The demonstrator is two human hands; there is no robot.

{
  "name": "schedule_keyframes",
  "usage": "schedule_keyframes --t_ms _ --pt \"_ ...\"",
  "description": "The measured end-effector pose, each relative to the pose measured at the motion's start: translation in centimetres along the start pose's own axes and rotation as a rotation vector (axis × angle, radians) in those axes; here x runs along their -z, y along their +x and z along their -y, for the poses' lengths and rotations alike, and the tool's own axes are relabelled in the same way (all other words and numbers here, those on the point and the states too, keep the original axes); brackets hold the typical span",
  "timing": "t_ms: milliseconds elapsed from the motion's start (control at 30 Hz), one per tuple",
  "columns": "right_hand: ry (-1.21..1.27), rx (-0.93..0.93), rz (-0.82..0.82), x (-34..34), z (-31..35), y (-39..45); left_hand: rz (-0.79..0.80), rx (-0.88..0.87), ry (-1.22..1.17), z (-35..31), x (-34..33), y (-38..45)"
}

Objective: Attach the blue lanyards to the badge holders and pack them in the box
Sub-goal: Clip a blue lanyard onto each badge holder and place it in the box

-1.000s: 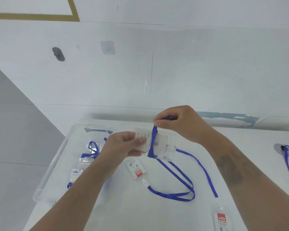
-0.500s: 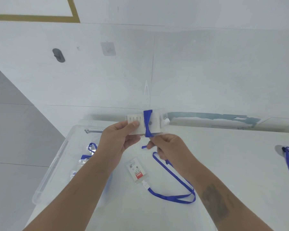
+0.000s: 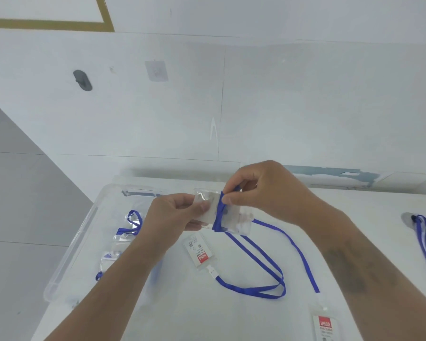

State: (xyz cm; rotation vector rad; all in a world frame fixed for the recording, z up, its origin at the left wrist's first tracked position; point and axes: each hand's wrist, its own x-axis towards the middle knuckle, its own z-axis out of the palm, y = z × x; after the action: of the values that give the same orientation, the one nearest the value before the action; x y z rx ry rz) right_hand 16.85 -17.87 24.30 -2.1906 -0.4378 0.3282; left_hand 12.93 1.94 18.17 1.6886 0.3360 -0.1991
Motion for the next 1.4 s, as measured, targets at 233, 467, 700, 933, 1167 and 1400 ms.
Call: schedule_keyframes --t_ms 233,467,700,933,1167,1400 --pt "0.33 -0.184 0.059 -0.7 -2.3 0.5 0.231 0.091 -0.117 0.5 0.6 -0.4" --pt "0.311 -0.3 0.073 -2.0 -3.2 0.0 0.183 0.171 -0.131 1.8 -0.1 -0.7" --pt "0.081 -0.235 0.167 -1.1 -2.4 -0.1 0.336 0.016 0.344 -0.7 -1.5 -1.0" --pt "0.163 -0.231 0.107 -0.8 -3.0 -0.6 0.259 0.012 0.298 -1.1 -2.7 -0.8" --pt "0.54 -0.362 -0.131 -4.2 -6.9 -3.1 0.024 0.152 -0.028 1.5 -3.3 -0.3" --pt "0.561 -0.367 -0.235 -6.0 -8.3 -3.2 -0.071 0.146 -0.003 2.3 -4.0 -0.2"
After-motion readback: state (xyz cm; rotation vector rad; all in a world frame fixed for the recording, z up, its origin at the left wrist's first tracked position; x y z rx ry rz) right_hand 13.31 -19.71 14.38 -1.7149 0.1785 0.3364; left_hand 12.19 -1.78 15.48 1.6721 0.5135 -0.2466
